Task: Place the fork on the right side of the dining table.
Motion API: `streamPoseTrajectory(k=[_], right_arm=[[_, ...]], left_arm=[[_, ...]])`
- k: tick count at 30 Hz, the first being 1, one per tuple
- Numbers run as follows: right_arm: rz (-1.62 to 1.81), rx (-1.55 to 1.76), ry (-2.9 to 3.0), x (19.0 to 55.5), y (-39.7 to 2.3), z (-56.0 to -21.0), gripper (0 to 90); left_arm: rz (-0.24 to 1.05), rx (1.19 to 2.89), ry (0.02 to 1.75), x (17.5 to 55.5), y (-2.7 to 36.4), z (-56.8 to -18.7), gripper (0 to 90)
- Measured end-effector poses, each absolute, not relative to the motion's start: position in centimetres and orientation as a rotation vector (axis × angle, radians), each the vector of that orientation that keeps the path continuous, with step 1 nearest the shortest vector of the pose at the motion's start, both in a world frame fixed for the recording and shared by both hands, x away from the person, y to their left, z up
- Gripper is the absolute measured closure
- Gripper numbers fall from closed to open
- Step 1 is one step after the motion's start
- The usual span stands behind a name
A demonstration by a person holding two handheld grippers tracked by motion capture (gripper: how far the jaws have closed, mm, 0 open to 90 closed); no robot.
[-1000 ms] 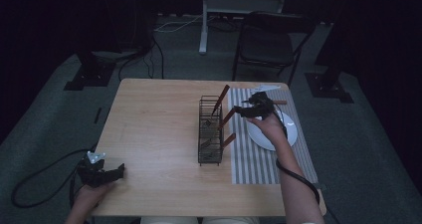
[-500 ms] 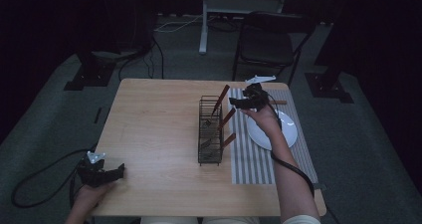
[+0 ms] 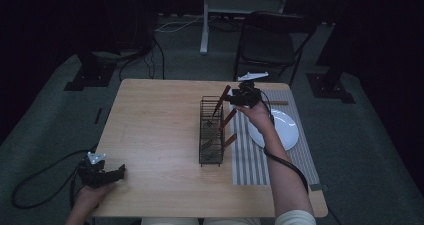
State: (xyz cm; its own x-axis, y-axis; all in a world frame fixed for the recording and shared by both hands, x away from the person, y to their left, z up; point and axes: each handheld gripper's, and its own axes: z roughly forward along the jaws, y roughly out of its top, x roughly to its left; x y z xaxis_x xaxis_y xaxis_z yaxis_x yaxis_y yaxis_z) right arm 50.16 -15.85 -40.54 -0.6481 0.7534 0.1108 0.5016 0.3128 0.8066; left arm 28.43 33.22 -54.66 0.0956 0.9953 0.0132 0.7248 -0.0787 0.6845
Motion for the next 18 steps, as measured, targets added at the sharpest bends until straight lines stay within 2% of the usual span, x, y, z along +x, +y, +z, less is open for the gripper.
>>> streamPoseTrajectory(k=[3,6,9,15,18], right_arm=[[1.258,1.136,2.315,50.4,-15.6,-40.8,49.5],[1.259,1.134,2.349,50.7,-15.2,-41.5,55.4],[1.269,1.131,2.367,50.9,-15.0,-41.8,56.3],[1.316,1.118,2.407,51.3,-14.6,-42.1,67.4],[1.329,1.115,2.416,51.4,-14.6,-42.2,68.3]], left_arm=[[0.68,1.861,1.681,28.4,33.2,-54.7,0.8],[0.68,1.86,1.681,28.4,33.2,-54.7,0.8],[0.68,1.86,1.682,28.4,33.2,-54.7,0.8],[0.68,1.86,1.682,28.4,33.2,-54.7,0.8],[0.68,1.86,1.681,28.4,33.2,-54.7,0.8]])
